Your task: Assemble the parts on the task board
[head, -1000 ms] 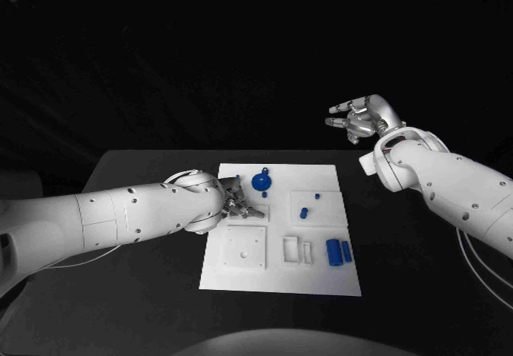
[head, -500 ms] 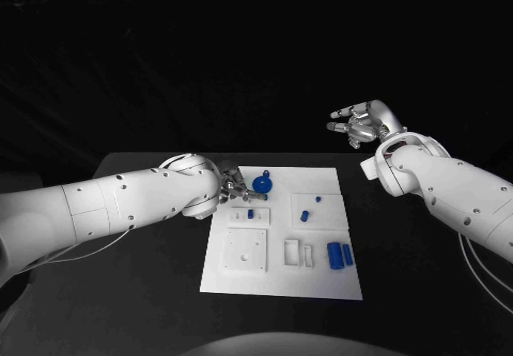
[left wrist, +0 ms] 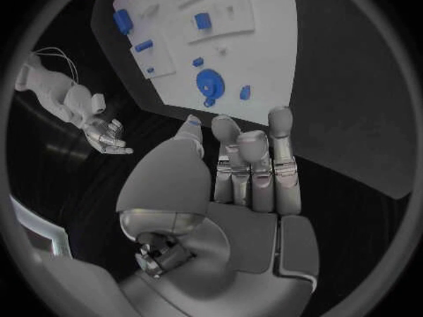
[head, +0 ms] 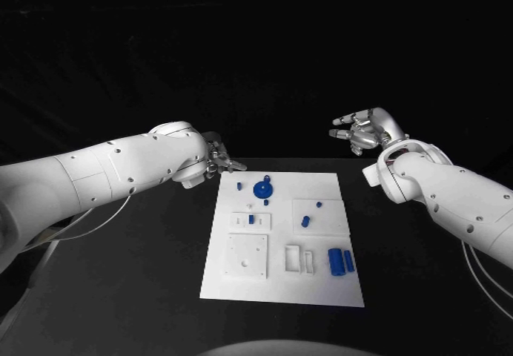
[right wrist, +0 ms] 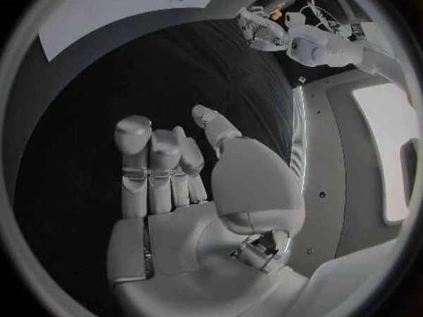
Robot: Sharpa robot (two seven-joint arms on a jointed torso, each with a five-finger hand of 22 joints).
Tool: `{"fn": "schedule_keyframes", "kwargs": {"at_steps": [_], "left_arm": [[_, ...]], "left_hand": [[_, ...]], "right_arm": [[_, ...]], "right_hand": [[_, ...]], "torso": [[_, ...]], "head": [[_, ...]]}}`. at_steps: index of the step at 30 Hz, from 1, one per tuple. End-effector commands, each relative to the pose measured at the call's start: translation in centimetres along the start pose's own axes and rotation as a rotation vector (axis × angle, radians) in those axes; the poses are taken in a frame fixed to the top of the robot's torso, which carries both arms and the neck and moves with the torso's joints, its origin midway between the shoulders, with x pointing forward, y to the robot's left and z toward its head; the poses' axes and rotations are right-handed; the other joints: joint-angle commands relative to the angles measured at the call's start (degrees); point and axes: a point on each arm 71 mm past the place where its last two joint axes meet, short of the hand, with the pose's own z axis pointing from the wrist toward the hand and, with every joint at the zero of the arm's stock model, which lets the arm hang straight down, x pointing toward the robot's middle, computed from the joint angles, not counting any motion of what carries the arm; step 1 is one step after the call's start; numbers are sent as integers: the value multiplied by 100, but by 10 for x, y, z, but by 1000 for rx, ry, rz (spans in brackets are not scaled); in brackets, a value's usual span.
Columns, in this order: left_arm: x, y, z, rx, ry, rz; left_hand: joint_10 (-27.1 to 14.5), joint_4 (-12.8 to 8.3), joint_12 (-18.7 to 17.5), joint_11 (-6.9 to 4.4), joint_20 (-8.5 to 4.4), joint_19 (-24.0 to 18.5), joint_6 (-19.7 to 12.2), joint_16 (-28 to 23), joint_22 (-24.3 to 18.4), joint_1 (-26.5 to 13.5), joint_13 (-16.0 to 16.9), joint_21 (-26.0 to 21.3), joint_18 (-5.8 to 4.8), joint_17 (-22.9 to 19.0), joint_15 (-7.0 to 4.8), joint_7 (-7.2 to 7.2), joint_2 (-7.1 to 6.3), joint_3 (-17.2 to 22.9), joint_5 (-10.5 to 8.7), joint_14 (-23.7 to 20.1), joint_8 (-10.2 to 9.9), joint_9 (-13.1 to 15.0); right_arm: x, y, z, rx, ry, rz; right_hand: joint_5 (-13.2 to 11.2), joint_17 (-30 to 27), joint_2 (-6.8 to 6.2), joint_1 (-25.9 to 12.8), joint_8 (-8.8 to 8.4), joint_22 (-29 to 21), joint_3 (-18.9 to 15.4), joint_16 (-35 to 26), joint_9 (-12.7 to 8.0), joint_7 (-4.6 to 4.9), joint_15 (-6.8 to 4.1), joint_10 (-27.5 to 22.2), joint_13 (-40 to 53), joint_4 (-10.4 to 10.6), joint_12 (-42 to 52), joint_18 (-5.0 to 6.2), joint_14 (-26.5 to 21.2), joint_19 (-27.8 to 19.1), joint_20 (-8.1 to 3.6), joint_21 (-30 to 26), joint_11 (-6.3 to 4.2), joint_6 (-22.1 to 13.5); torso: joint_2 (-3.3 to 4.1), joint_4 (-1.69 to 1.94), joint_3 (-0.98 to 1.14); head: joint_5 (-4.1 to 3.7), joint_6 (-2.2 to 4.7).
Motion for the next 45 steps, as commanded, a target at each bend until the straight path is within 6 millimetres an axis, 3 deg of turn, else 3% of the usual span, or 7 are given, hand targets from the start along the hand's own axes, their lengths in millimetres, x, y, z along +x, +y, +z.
{"fn": "schedule_keyframes", "kwargs": {"at_steps": [1,10,11,12,17,25,45], "left_arm": [[-3,-4,4,37,62,-7],[-18,-2,16,37,69,-2],[-18,-3,17,38,74,-4],[-19,-3,18,39,78,-5],[-18,-3,22,35,96,-3],[-12,1,30,-2,126,26],[-4,8,38,-62,170,84]], "left_hand": [[121,-51,-36,57,-41,7,-37,48,44,23,186,-49,-94,10,7,8,24,-1,17,-30,10,-76],[-105,-13,-989,188,-31,23,-547,359,192,30,396,-107,-104,184,64,215,-58,24,-14,-98,-3,-1381],[-75,-61,-924,195,5,19,-1008,525,211,23,183,-60,-85,309,118,368,-29,-37,-32,-120,27,-2235],[-147,-189,-724,203,32,-28,-750,621,199,34,-251,20,-24,299,120,368,37,-127,-27,-197,78,-3675],[-269,-438,-333,200,11,-48,-573,664,199,44,-564,86,-53,227,104,320,268,-206,27,-152,170,-3531],[-221,-619,-93,177,6,-49,-665,879,202,-23,-723,231,-48,399,96,278,526,-441,620,-48,207,-2866],[-225,-382,80,174,-1,-87,-618,1054,196,-353,-808,424,-26,564,84,273,377,-340,503,-4,84,-2741]], "right_arm": [[0,1,0,-5,9,2],[-3,0,-1,-7,6,-1],[-4,0,-1,-7,5,-1],[-4,0,-2,-7,5,-2],[-5,0,-2,-7,5,-3],[-7,0,-2,-8,4,-4],[-8,3,-1,-12,1,-6]], "right_hand": [[30,4,7,-40,-7,288,-26,-10,6,9,-16,-8,336,12,-8,98,29,313,-12,-6,-11,-28],[31,3,5,-38,-6,288,-26,-11,7,9,-16,-6,337,12,-6,98,29,313,-11,-4,-12,-28],[33,3,1,-33,-5,287,-26,-12,8,8,-15,-3,337,12,-2,98,30,313,-9,-2,-12,-28],[33,3,1,-33,-5,287,-26,-12,8,8,-15,-3,337,12,-2,98,30,313,-9,-2,-12,-28],[33,3,1,-33,-5,287,-26,-12,8,8,-15,-3,337,12,-2,98,30,313,-9,-2,-12,-28],[34,4,2,-36,-5,289,-26,-10,8,8,-16,2,338,19,5,95,30,314,-10,11,-12,-26],[12,8,2,-14,-5,288,-20,-5,8,8,-16,3,339,15,7,95,32,313,-11,10,-13,-26]], "torso": [[44,-45,-12],[119,-79,-21],[124,-80,-24],[132,-79,-25],[172,-97,-36],[199,-119,-42],[222,-115,-45]], "head": [[25,49],[72,122],[73,125],[73,133],[89,161],[106,176],[96,172]]}}
